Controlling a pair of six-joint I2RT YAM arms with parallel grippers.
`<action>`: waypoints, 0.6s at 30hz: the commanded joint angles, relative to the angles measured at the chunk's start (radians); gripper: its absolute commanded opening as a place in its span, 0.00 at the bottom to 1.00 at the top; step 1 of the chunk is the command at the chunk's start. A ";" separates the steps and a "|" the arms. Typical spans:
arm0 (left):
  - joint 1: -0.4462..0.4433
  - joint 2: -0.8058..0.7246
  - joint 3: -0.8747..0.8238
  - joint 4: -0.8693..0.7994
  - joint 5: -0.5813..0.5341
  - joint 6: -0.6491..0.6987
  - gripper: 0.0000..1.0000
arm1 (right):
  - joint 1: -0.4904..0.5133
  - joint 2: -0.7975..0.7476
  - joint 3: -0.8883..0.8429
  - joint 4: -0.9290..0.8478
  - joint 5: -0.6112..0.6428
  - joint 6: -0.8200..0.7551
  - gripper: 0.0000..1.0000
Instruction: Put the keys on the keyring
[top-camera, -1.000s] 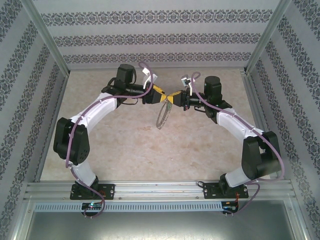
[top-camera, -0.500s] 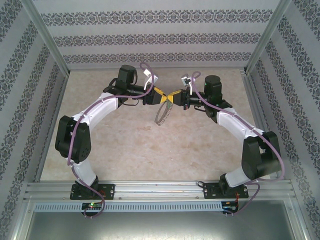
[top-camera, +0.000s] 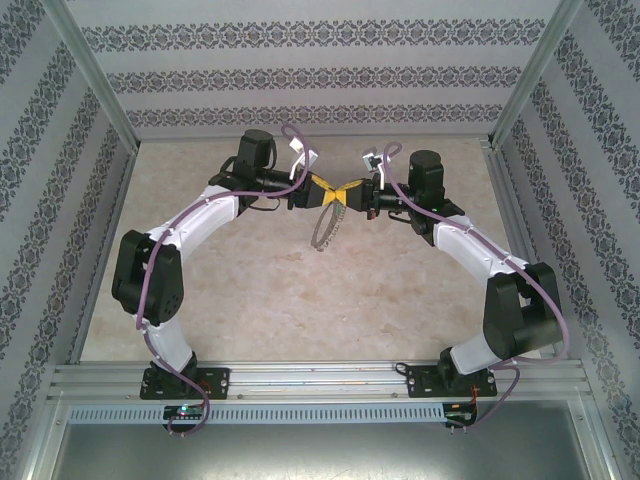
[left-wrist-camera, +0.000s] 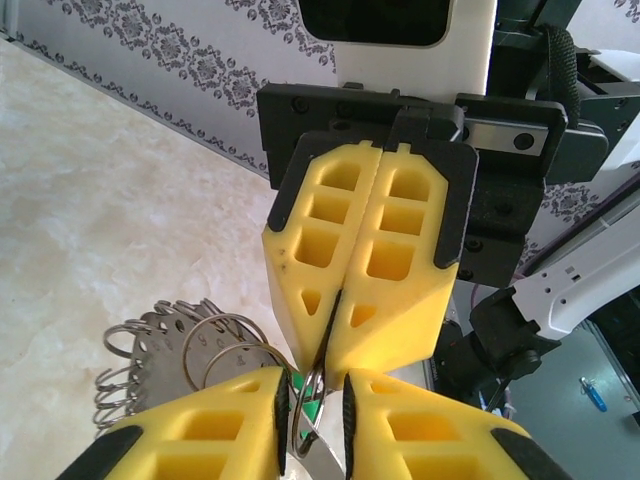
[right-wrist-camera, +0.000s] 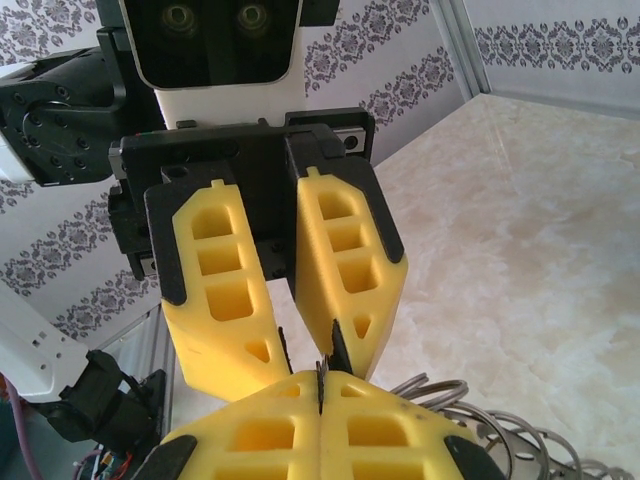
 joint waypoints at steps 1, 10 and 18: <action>-0.010 0.014 0.002 0.039 0.036 -0.002 0.19 | -0.006 -0.006 0.032 0.049 -0.017 -0.009 0.00; -0.018 0.005 -0.038 0.140 0.036 -0.062 0.00 | -0.012 -0.023 0.023 0.058 -0.001 0.010 0.04; -0.018 -0.034 -0.152 0.451 -0.047 -0.273 0.00 | -0.068 -0.187 -0.122 0.124 0.218 0.093 0.46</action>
